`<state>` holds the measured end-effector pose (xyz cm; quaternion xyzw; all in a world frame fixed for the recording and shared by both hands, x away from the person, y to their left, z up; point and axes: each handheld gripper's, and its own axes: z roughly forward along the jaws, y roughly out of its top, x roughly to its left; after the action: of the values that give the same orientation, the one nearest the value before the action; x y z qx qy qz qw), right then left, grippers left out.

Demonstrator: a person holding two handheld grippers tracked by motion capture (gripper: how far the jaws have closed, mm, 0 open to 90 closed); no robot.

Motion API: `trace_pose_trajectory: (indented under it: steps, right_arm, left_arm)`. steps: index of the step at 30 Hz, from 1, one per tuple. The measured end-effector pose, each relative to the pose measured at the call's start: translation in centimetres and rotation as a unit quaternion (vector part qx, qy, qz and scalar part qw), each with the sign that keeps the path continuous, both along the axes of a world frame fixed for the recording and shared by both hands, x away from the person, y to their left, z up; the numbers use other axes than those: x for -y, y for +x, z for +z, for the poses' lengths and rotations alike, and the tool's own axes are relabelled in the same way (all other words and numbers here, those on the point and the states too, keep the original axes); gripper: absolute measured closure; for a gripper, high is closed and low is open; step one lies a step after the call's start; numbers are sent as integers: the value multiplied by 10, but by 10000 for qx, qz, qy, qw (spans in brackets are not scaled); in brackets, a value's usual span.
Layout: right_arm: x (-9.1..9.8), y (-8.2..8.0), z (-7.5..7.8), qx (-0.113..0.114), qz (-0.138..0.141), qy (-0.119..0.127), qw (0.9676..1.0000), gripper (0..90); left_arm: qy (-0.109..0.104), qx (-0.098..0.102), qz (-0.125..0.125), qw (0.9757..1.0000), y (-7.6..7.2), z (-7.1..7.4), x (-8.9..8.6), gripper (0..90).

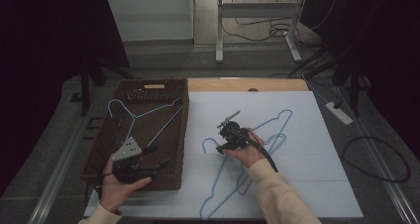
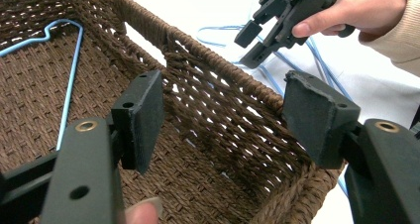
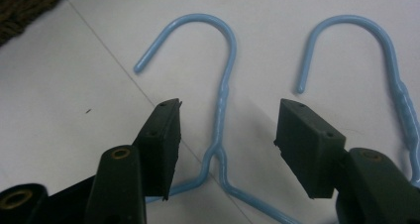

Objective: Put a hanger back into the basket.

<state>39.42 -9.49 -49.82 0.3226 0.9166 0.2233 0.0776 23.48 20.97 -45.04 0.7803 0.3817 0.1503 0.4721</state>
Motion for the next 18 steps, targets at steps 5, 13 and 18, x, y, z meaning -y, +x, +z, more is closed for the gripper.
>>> trace_pose_trajectory:
  steps: [5,13,18]
  right_arm:
    - [-5,2,-4,-95,-33,-200,9998,494]
    - [-15,-1,-5,-238,-202,-544,9980,668]
    - [-20,-2,-4,-361,-437,-623,9964,805]
  left_arm:
    - [11,-5,5,10000,0,0,0,335]
    - [-18,46,53,10000,0,3,-4,336]
    - [-20,63,65,10000,-1,3,-4,336]
